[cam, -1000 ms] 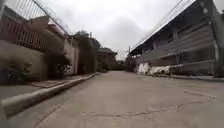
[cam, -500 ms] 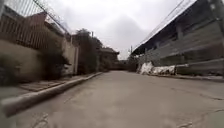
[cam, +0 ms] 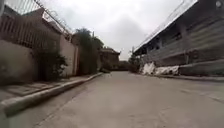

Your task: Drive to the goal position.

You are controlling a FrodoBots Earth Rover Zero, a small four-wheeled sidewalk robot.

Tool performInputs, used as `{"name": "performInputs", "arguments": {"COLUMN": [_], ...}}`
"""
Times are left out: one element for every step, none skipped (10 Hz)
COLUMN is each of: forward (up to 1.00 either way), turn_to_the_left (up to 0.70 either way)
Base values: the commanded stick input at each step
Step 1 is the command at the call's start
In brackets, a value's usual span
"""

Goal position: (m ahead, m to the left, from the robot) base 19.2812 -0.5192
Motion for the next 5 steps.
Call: {"name": "performInputs", "arguments": {"forward": [0.85,0.85,0.85,0.85,0.85], "turn_to_the_left": [0.00,0.00,0.00,0.00,0.00]}}
